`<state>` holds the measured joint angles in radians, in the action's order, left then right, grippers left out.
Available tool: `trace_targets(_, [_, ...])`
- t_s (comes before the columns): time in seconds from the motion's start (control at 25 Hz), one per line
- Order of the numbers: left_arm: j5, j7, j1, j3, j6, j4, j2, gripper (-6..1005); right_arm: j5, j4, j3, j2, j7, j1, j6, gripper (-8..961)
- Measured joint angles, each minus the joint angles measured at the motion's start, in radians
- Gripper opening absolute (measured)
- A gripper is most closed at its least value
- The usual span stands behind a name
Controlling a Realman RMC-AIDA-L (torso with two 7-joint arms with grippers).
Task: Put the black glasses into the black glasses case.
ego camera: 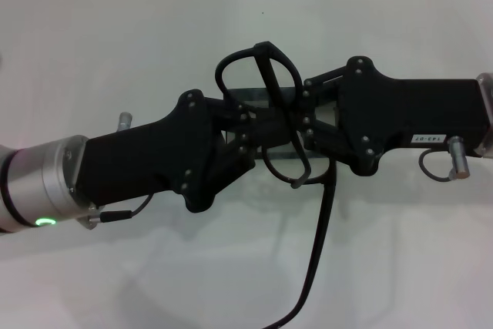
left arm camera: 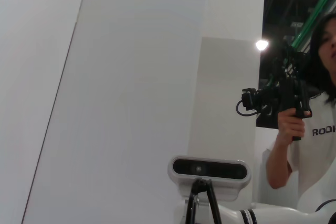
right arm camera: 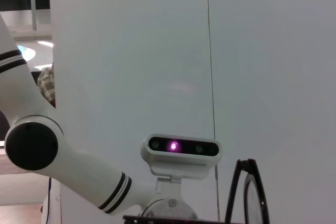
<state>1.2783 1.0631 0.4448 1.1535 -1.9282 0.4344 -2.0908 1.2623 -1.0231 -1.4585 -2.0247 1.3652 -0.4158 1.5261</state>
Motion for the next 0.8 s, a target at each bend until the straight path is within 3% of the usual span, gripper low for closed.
trace_targets(0.36, [0.001, 0.000, 0.000, 0.007, -0.022, 0.001, 0.002, 49, -0.009, 0.040, 0.032, 0.001, -0.027, 0.005, -0.007, 110])
trace_targets(0.8, [0.009, 0.000, -0.008, 0.008, -0.039, 0.008, 0.003, 49, -0.087, 0.068, 0.280, 0.005, -0.031, 0.023, 0.186, 110])
